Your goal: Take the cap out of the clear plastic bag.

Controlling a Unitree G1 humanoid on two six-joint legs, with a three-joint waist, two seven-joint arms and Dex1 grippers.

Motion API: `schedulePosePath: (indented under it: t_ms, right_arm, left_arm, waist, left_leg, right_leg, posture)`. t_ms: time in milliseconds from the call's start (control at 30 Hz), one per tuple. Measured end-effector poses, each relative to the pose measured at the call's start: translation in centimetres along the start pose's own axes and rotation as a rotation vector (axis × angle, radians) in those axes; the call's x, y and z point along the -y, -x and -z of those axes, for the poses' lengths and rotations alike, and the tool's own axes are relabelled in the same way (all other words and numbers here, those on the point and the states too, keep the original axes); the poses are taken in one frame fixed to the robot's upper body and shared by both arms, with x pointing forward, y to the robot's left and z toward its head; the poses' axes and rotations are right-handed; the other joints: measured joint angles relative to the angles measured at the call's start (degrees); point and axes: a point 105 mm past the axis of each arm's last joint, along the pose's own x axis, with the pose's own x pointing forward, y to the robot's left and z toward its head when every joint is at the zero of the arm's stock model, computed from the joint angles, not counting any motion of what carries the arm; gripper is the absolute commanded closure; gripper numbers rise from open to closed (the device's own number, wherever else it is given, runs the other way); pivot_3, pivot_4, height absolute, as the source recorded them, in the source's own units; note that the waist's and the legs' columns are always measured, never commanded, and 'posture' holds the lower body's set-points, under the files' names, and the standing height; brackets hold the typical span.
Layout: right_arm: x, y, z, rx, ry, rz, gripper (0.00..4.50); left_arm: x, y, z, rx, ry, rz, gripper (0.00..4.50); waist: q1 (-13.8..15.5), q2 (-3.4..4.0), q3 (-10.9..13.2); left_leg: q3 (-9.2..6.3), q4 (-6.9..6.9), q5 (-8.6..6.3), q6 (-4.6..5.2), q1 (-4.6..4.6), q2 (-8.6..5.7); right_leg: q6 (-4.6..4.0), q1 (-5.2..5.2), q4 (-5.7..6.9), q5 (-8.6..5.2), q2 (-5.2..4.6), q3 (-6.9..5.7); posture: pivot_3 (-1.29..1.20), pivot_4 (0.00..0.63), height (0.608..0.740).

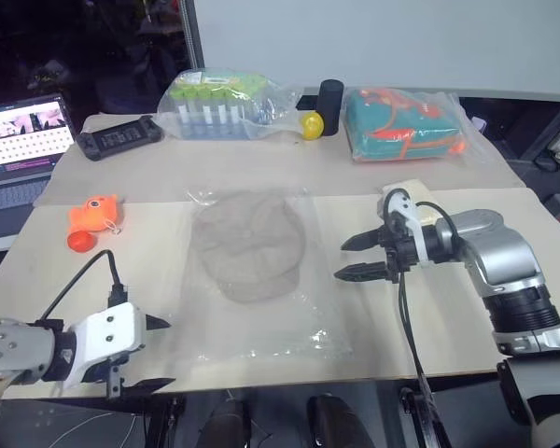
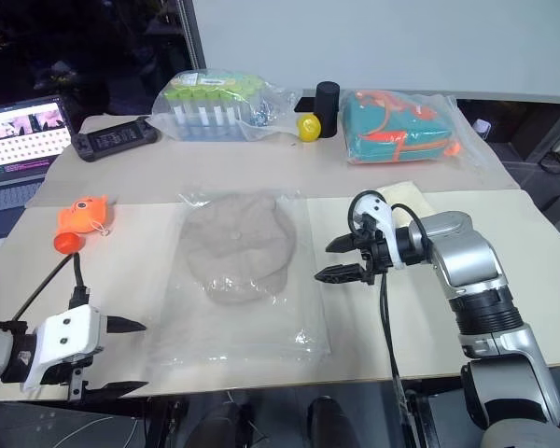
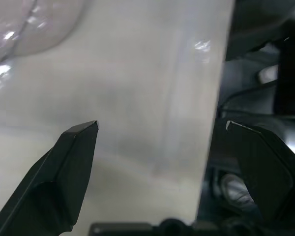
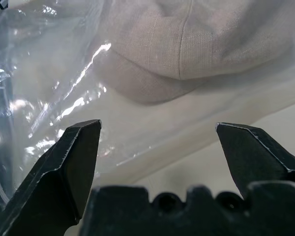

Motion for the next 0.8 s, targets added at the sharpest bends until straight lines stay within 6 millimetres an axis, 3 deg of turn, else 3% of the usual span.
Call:
schedulePosePath:
  t_ms: [300,800]
  right_arm:
    - [0.2,-0.1,-0.1,0.008,0.004,0.025,0.05]
    - [-0.2,0.3,0.1,0.017,-0.031,0.042,0.05]
  left_arm:
    - [-2.1,-2.3,-2.3,0.129,-0.024,-0.117,0.00]
    - [-2.2,-5.1,-3.0,0.177,-0.045,-0.184,0.00]
  waist:
    - [0.0,-0.12,0.0]
    - [0.0,-0.18,0.0]
  left_leg:
    - [-0.05,0.01,0.00,0.00,-0.04,0.00]
    - [-0.11,0.05,0.00,0.00,-0.02,0.00]
  right_leg:
    - [0.06,-0.01,0.07,0.03,0.00,0.00]
    - [0.09,0.03,0.12,0.05,0.01,0.01]
  posture:
    - [0.00,0.150,0.740]
    - [0.00,0.150,0.740]
